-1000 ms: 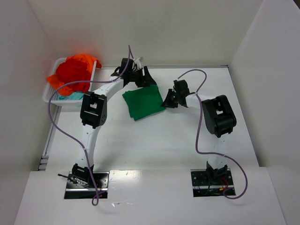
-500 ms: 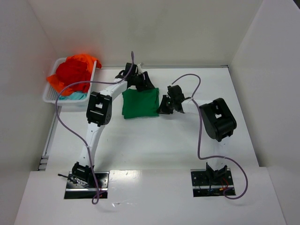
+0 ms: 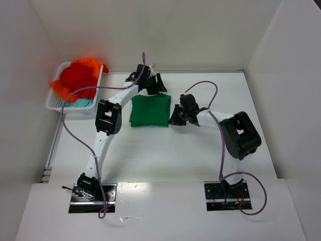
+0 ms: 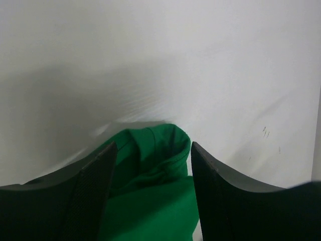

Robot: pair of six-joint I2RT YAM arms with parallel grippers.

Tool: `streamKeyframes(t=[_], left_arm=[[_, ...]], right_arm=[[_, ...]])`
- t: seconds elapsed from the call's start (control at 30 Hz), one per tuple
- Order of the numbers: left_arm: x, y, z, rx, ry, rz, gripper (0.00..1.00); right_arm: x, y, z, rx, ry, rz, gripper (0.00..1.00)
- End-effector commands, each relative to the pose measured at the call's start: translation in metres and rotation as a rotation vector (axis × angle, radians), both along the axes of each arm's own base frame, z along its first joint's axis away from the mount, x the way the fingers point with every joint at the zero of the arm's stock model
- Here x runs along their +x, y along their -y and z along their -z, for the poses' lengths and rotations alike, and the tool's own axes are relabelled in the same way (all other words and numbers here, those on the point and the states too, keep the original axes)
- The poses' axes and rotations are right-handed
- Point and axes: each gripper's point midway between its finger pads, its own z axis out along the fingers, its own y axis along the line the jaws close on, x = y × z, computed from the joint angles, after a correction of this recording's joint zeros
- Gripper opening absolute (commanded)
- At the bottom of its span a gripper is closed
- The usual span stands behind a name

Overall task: Fold and stack the t-shirts
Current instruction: Smooth out wrinkles on the folded tshirt

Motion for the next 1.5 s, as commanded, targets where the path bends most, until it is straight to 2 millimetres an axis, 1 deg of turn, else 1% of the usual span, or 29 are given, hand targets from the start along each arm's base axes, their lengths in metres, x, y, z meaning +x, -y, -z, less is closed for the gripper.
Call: streamKeyframes(t=[0.0, 0.03, 0.07, 0.13, 0.17, 0.2, 0.23, 0.27, 0.33, 0.37, 0.4, 0.53, 0.57, 0.63, 0.67, 0.73, 0.77, 0.87, 0.93, 1.0, 1.03, 1.07, 1.17, 1.23, 1.27, 1.3, 1.37, 1.4, 1.47], left_arm=[[0.007, -0.01, -0.087, -0.019, 0.155, 0.012, 0.69], [0.004, -0.009, -0.096, -0.025, 0.169, 0.026, 0.69], [0.003, -0.016, -0.116, -0.024, 0.204, 0.024, 0.7], [-0.009, -0.019, -0.116, -0.016, 0.189, 0.04, 0.71], [-0.015, -0.019, -0.136, -0.031, 0.221, 0.048, 0.71], [-0.016, -0.019, -0.143, -0.039, 0.248, 0.048, 0.64], [-0.026, -0.022, -0.122, -0.027, 0.204, 0.049, 0.59], [-0.034, -0.021, -0.137, -0.051, 0.221, 0.061, 0.54], [-0.04, -0.02, -0.134, -0.08, 0.22, 0.064, 0.42], [-0.048, -0.02, -0.119, -0.079, 0.189, 0.073, 0.39], [-0.05, -0.021, -0.114, -0.076, 0.177, 0.073, 0.36], [-0.062, -0.006, -0.091, -0.089, 0.119, 0.103, 0.25], [-0.062, 0.0, -0.078, -0.085, 0.103, 0.111, 0.23], [-0.058, 0.001, -0.073, -0.085, 0.101, 0.111, 0.23], [-0.058, 0.002, -0.059, -0.082, 0.07, 0.106, 0.22], [-0.053, 0.005, -0.057, -0.09, 0.073, 0.114, 0.22], [-0.054, 0.006, -0.046, -0.09, 0.048, 0.122, 0.22], [-0.052, 0.008, -0.03, -0.095, 0.024, 0.124, 0.22], [-0.051, 0.009, -0.026, -0.095, 0.023, 0.123, 0.22], [-0.047, 0.009, -0.009, -0.086, 0.001, 0.107, 0.22], [-0.045, 0.009, -0.007, -0.086, -0.001, 0.107, 0.22], [-0.041, 0.009, -0.001, -0.083, -0.006, 0.093, 0.22], [-0.037, 0.011, 0.011, -0.09, -0.029, 0.082, 0.22], [-0.032, 0.013, 0.005, -0.094, -0.015, 0.082, 0.22], [-0.031, 0.013, 0.015, -0.09, -0.028, 0.082, 0.22], [-0.029, 0.014, 0.011, -0.098, -0.024, 0.077, 0.22], [-0.028, 0.015, 0.018, -0.094, -0.036, 0.076, 0.22], [-0.025, 0.016, 0.013, -0.098, -0.023, 0.077, 0.22], [-0.027, 0.016, 0.018, -0.101, -0.033, 0.084, 0.22]], right_arm=[[0.01, 0.0, -0.036, 0.009, 0.087, 0.024, 0.19], [0.011, -0.001, -0.042, 0.012, 0.094, 0.024, 0.22], [0.015, -0.002, -0.047, 0.013, 0.11, 0.018, 0.24], [0.015, -0.002, -0.055, 0.022, 0.127, 0.018, 0.32], [0.016, -0.003, -0.057, 0.026, 0.136, 0.018, 0.34], [0.018, -0.004, -0.063, 0.041, 0.149, 0.025, 0.34], [0.018, -0.004, -0.063, 0.041, 0.149, 0.025, 0.34], [0.02, -0.005, -0.064, 0.046, 0.158, 0.025, 0.34], [0.018, -0.006, -0.063, 0.053, 0.155, 0.016, 0.32], [0.016, -0.008, -0.06, 0.063, 0.137, 0.015, 0.32], [0.014, -0.012, -0.055, 0.064, 0.138, 0.006, 0.3], [0.007, -0.022, -0.045, 0.086, 0.111, -0.002, 0.26], [0.004, -0.026, -0.04, 0.081, 0.1, -0.014, 0.26], [0.001, -0.031, -0.031, 0.075, 0.087, -0.026, 0.26], [0.001, -0.036, -0.035, 0.081, 0.096, -0.035, 0.26], [0.004, -0.036, -0.023, 0.063, 0.078, -0.029, 0.26], [0.007, -0.038, -0.025, 0.066, 0.082, -0.029, 0.26], [0.005, -0.042, -0.011, 0.048, 0.063, -0.044, 0.25], [0.009, -0.044, -0.013, 0.048, 0.064, -0.044, 0.25], [0.007, -0.043, 0.0, 0.033, 0.037, -0.044, 0.19], [0.007, -0.043, 0.0, 0.033, 0.037, -0.044, 0.19], [0.005, -0.041, 0.006, 0.024, 0.021, -0.044, 0.15], [0.004, -0.043, 0.005, 0.034, 0.013, -0.044, 0.09], [-0.002, -0.039, 0.012, 0.024, -0.004, -0.043, 0.03], [-0.002, -0.039, 0.012, 0.024, -0.004, -0.043, 0.02], [-0.006, -0.038, 0.019, 0.02, -0.025, -0.037, 0.0], [-0.008, -0.036, 0.022, 0.015, -0.033, -0.036, 0.0], [-0.01, -0.035, 0.024, 0.01, -0.041, -0.036, 0.0], [-0.013, -0.034, 0.027, 0.01, -0.053, -0.029, 0.0]])
